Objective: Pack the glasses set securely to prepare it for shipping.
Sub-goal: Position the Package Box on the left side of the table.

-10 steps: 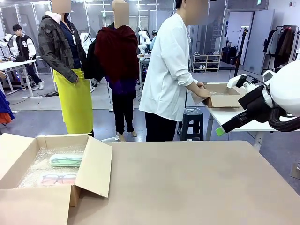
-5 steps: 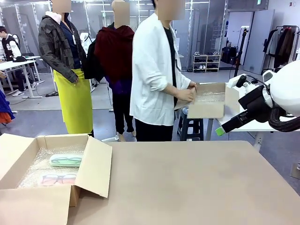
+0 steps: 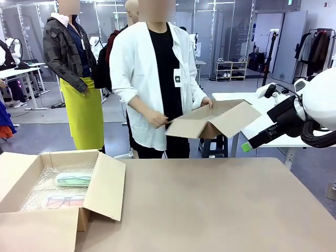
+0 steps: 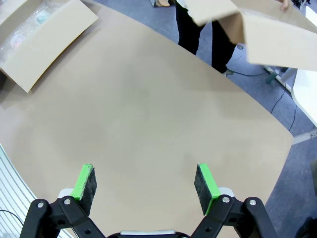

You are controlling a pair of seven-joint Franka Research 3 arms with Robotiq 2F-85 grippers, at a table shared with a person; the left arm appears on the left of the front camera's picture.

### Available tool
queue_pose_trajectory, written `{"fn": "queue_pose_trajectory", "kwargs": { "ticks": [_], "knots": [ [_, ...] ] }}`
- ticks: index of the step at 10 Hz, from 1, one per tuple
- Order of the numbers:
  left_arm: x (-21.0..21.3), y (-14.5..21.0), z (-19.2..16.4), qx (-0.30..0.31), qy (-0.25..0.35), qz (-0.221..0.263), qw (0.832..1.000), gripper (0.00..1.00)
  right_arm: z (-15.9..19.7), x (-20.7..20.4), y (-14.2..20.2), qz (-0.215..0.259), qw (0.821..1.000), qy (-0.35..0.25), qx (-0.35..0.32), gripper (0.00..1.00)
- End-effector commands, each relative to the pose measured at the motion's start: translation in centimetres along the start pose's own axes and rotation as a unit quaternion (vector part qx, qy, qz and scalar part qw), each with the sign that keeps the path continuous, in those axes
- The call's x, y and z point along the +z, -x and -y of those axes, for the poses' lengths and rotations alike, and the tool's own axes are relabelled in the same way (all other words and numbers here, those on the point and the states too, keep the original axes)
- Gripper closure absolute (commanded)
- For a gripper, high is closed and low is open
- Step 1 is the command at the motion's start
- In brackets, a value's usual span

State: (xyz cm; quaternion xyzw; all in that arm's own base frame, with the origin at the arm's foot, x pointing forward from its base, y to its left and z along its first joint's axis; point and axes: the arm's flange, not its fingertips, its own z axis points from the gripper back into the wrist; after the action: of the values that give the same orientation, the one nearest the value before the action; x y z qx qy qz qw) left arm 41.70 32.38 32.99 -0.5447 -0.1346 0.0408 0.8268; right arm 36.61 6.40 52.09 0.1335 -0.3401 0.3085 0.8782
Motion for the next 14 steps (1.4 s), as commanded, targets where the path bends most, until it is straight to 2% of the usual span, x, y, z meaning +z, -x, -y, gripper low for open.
{"fn": "queue_pose_trajectory", "kwargs": {
  "ticks": [1,2,3,4,6,7,9,10,12,14],
  "knots": [
    [0.1,0.6,0.7,0.0,-0.013,0.016,1.0,0.0,-0.5,0.0,0.2,0.003,1.0,0.005,-0.006,0.0],
    [0.5,0.6,0.9,-0.002,-0.028,0.027,0.999,0.0,-0.5,0.0,0.2,0.003,1.0,0.005,-0.006,0.0],
    [1.6,0.5,1.1,0.003,-0.065,0.057,0.996,0.07,-0.5,0.0,0.2,0.003,1.0,0.005,-0.006,0.0],
    [3.2,0.7,3.3,-0.016,-0.093,0.082,0.992,0.0,-0.5,0.0,0.2,0.003,1.0,0.005,-0.006,0.0],
    [4.3,0.9,10.1,-0.109,-0.171,0.108,0.973,0.0,-0.5,0.0,0.2,0.003,1.0,0.005,-0.006,0.0],
    [4.1,0.9,14.8,-0.162,-0.192,0.107,0.962,0.0,-0.5,0.0,0.2,0.003,1.0,0.005,-0.006,0.0],
    [-0.9,1.3,23.0,-0.252,-0.266,0.044,0.929,0.0,-0.5,0.0,0.2,0.003,1.0,0.005,-0.006,0.0],
    [-4.2,1.6,25.9,-0.287,-0.295,0.011,0.911,0.0,-0.5,0.0,0.2,0.003,1.0,0.005,-0.006,0.0],
    [-10.2,2.0,29.8,-0.335,-0.347,-0.044,0.875,0.0,-0.5,0.0,0.2,0.003,1.0,0.005,-0.006,0.0],
    [-13.6,2.6,31.9,-0.363,-0.384,-0.088,0.845,0.0,-0.5,0.0,0.2,0.003,1.0,0.005,-0.006,0.0]
  ]
}}
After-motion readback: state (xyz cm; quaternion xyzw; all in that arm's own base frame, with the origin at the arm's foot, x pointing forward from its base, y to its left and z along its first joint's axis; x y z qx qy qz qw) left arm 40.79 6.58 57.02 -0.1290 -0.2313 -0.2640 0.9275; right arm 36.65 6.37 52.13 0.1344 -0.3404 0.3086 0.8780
